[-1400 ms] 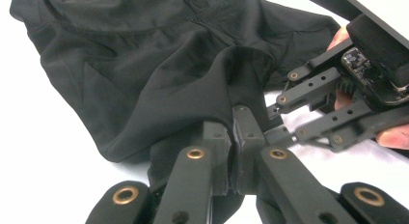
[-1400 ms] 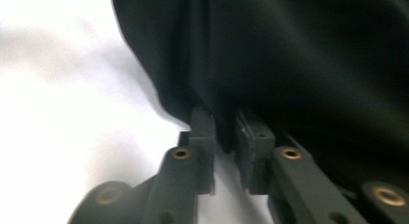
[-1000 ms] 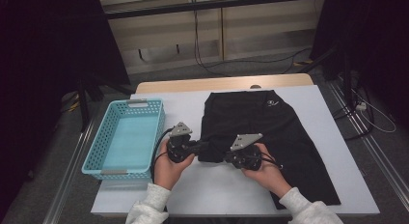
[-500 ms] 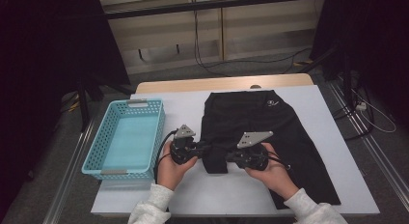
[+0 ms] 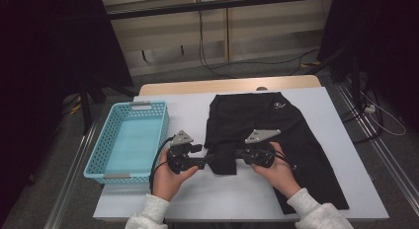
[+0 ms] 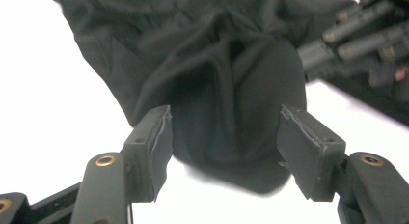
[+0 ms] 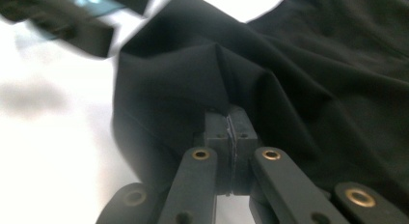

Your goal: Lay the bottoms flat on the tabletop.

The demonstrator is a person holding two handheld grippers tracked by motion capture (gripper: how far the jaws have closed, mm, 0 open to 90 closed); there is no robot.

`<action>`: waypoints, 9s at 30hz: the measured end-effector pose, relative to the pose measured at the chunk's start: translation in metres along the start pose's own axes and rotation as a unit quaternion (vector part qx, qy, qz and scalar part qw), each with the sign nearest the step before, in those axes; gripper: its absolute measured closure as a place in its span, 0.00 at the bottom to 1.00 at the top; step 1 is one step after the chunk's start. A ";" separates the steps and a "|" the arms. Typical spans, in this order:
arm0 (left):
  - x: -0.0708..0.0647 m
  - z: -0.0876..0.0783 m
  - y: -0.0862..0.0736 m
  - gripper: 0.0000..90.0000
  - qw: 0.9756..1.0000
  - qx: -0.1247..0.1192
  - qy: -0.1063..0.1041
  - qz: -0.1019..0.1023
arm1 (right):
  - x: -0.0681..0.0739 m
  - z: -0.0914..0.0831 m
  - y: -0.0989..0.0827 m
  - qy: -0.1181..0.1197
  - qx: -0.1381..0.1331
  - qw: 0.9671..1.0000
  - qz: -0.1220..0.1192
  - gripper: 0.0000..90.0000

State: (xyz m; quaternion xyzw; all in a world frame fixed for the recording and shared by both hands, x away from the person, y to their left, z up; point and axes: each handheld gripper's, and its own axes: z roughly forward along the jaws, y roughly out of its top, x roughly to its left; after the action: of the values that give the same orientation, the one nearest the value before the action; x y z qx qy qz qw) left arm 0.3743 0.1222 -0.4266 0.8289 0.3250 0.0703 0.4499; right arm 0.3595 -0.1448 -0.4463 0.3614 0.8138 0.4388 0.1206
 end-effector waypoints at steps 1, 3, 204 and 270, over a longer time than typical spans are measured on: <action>-0.001 0.002 -0.001 0.43 1.000 0.006 -0.002 0.002 | -0.003 0.001 -0.001 -0.001 -0.001 1.000 0.005 1.00; -0.003 0.006 -0.003 0.44 1.000 0.017 -0.008 0.007 | -0.006 0.003 -0.003 -0.003 0.003 1.000 0.013 1.00; -0.006 -0.023 -0.024 0.97 0.997 0.045 -0.048 -0.031 | 0.034 -0.028 -0.036 0.056 0.088 0.991 -0.085 1.00; 0.000 -0.005 -0.036 0.39 0.997 0.059 0.032 -0.027 | 0.001 -0.036 -0.043 -0.022 0.073 0.997 0.013 0.99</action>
State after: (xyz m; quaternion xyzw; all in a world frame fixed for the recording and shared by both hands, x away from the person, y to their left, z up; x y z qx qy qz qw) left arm 0.3553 0.1399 -0.4516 0.8421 0.3655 0.0651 0.3912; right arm 0.3197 -0.1815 -0.4592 0.3896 0.8362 0.3715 0.1054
